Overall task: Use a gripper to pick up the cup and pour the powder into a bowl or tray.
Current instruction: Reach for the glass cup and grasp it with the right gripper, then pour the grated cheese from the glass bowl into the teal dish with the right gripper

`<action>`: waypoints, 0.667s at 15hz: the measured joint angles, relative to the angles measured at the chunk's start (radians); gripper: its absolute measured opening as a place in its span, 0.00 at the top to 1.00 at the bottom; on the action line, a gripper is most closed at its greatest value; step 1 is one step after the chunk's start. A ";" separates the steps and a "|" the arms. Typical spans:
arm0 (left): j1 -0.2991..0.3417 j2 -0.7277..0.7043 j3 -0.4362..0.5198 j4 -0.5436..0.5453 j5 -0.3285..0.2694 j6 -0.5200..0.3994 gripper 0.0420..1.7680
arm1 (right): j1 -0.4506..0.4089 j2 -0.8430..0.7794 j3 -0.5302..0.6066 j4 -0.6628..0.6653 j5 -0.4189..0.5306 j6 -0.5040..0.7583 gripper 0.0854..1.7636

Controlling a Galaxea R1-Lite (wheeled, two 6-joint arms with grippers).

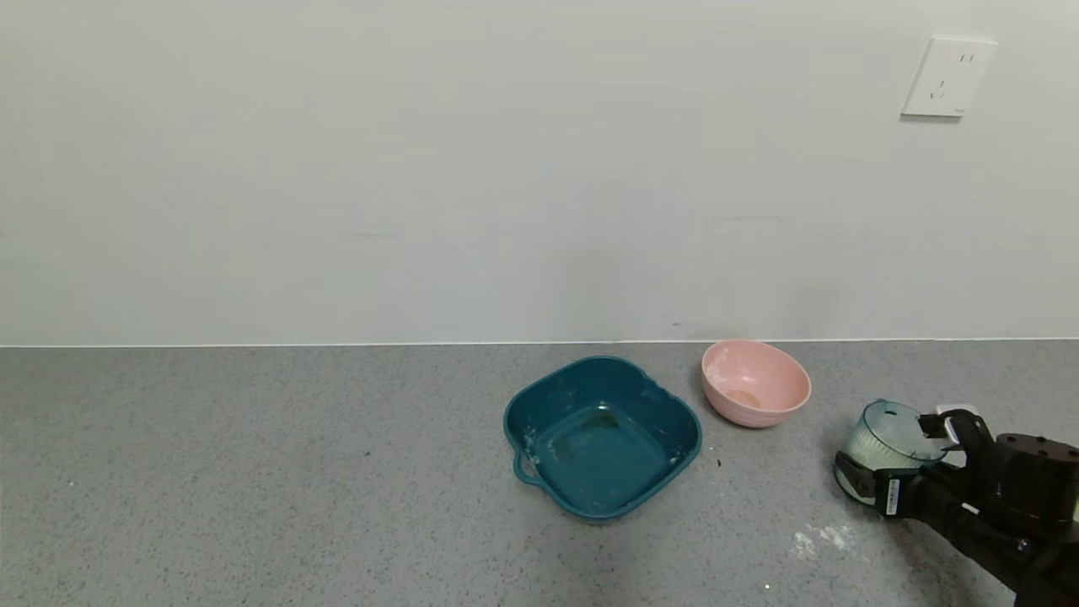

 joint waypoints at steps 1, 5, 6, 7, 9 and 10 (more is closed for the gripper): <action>0.000 0.000 0.000 0.000 0.000 0.000 0.03 | 0.000 0.002 -0.003 0.000 0.000 -0.002 0.03; 0.000 0.000 0.000 0.000 0.000 0.000 0.03 | 0.002 0.005 -0.004 0.000 0.000 -0.010 0.23; 0.000 0.000 0.000 0.000 0.000 0.000 0.03 | 0.002 0.004 -0.003 0.000 0.000 -0.010 0.25; 0.000 0.000 0.000 0.000 0.000 0.000 0.03 | 0.002 0.004 -0.002 0.000 0.000 -0.010 0.25; 0.000 0.000 0.000 0.000 0.000 0.000 0.03 | 0.002 0.001 -0.002 0.000 0.000 -0.010 0.25; 0.000 0.000 0.000 0.000 0.000 0.000 0.03 | 0.003 -0.004 -0.003 0.000 0.000 -0.011 0.25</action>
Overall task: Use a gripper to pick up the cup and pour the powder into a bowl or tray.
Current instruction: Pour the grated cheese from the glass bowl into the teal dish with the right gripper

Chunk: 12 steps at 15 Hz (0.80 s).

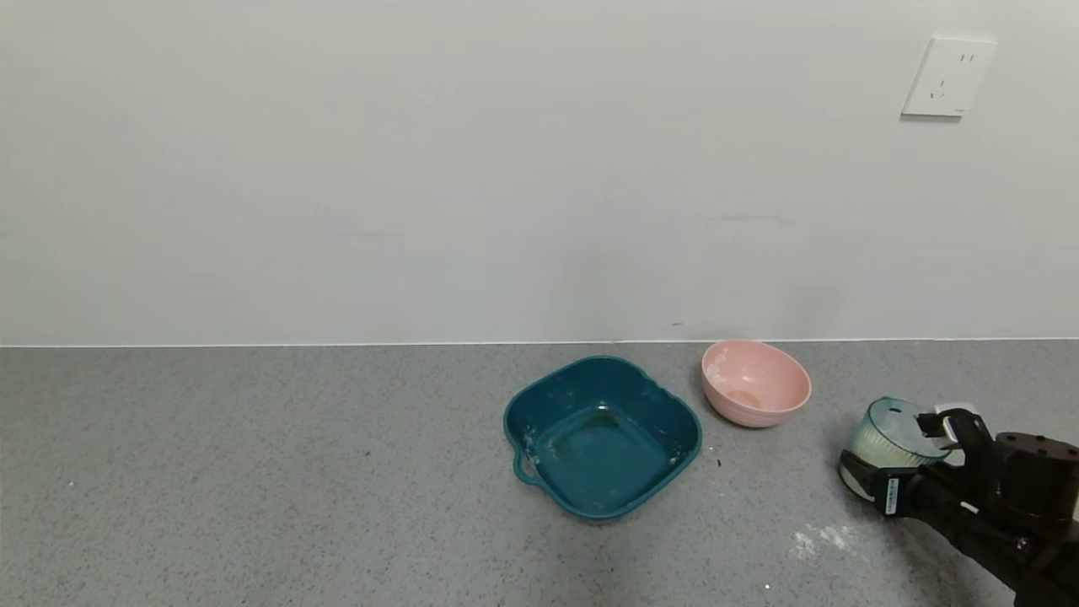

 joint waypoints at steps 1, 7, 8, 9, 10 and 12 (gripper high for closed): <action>0.000 0.000 0.000 0.000 0.000 0.000 0.03 | 0.000 -0.007 -0.003 0.000 0.000 -0.002 0.25; 0.000 0.000 0.000 0.000 0.000 0.000 0.03 | 0.005 -0.087 -0.076 0.153 -0.006 -0.040 0.25; 0.000 0.000 0.000 0.000 0.000 0.000 0.03 | 0.005 -0.109 -0.105 0.216 -0.007 -0.046 0.25; 0.000 0.000 0.000 0.000 0.000 0.000 0.03 | 0.003 -0.132 -0.138 0.281 -0.007 -0.051 0.25; 0.000 0.000 0.000 0.000 0.000 0.000 0.03 | 0.002 -0.156 -0.176 0.349 -0.008 -0.059 0.25; 0.000 0.000 0.000 0.000 0.000 0.000 0.03 | -0.002 -0.200 -0.257 0.460 -0.012 -0.081 0.25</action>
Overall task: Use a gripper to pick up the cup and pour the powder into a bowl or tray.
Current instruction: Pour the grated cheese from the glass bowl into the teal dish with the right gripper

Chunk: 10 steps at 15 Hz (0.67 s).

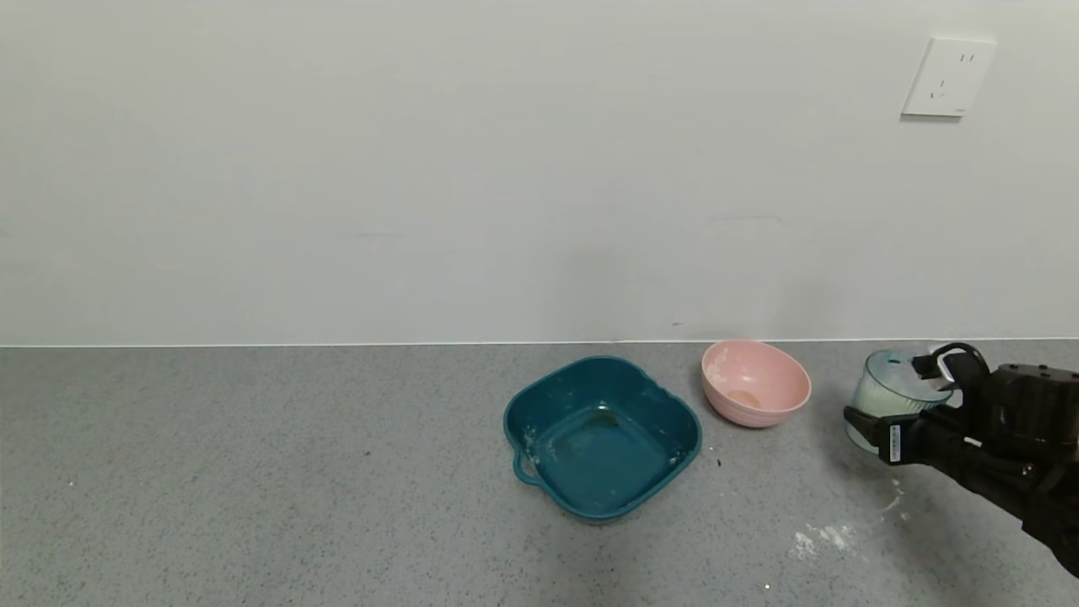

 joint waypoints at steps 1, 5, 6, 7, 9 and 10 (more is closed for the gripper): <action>0.000 0.000 0.000 0.000 0.000 0.000 0.03 | 0.000 -0.019 -0.037 0.049 -0.004 -0.011 0.25; 0.000 0.000 0.000 0.000 0.000 0.000 0.03 | 0.007 -0.082 -0.184 0.240 -0.024 -0.071 0.26; 0.000 0.000 0.000 0.000 0.000 0.000 0.03 | 0.014 -0.095 -0.224 0.293 -0.035 -0.080 0.26; 0.000 0.000 0.000 0.000 0.000 0.000 0.03 | 0.021 -0.107 -0.266 0.344 -0.051 -0.085 0.26; 0.000 0.000 0.000 0.000 0.000 0.000 0.03 | 0.045 -0.129 -0.349 0.434 -0.075 -0.089 0.26; 0.000 0.000 0.000 0.000 0.000 0.000 0.03 | 0.061 -0.138 -0.385 0.474 -0.090 -0.094 0.26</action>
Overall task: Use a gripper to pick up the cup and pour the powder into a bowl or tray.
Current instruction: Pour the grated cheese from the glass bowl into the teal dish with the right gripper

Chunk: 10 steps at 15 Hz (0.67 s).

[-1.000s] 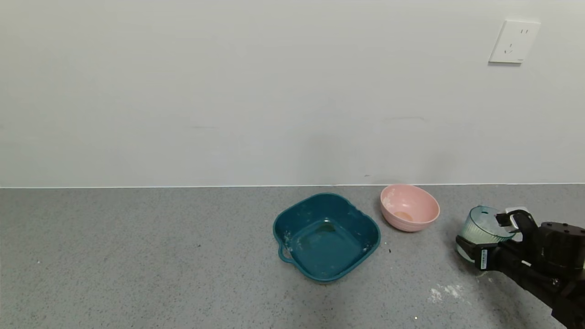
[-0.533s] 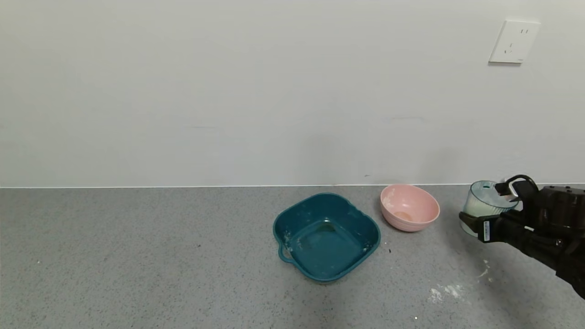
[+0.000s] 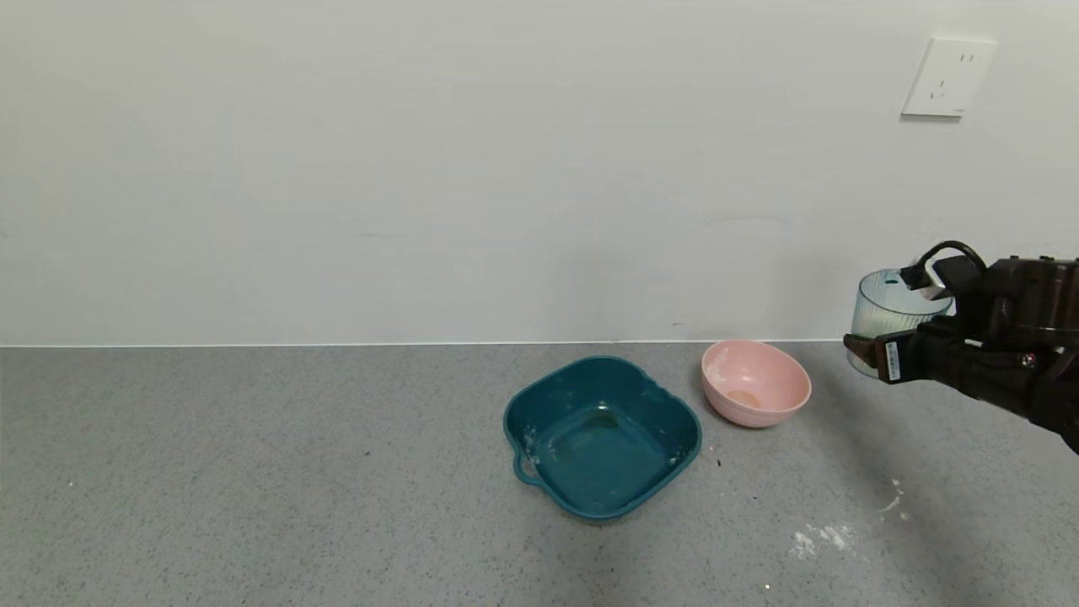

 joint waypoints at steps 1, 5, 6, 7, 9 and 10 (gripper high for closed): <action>0.000 0.000 0.000 0.000 0.000 0.000 0.03 | 0.020 -0.008 -0.035 0.038 -0.018 -0.008 0.26; 0.000 0.000 0.000 0.001 0.000 0.000 0.03 | 0.139 -0.022 -0.153 0.140 -0.112 -0.018 0.26; 0.000 0.000 0.000 0.000 0.000 0.000 0.03 | 0.177 -0.023 -0.181 0.162 -0.139 -0.018 0.26; 0.000 0.000 0.000 0.000 0.000 0.000 0.03 | 0.218 -0.023 -0.209 0.179 -0.167 -0.018 0.26; 0.000 0.000 0.000 0.000 0.000 0.000 0.03 | 0.293 -0.016 -0.252 0.210 -0.224 -0.018 0.26; 0.000 0.000 0.000 0.000 0.000 0.000 0.03 | 0.327 -0.008 -0.271 0.213 -0.249 -0.018 0.26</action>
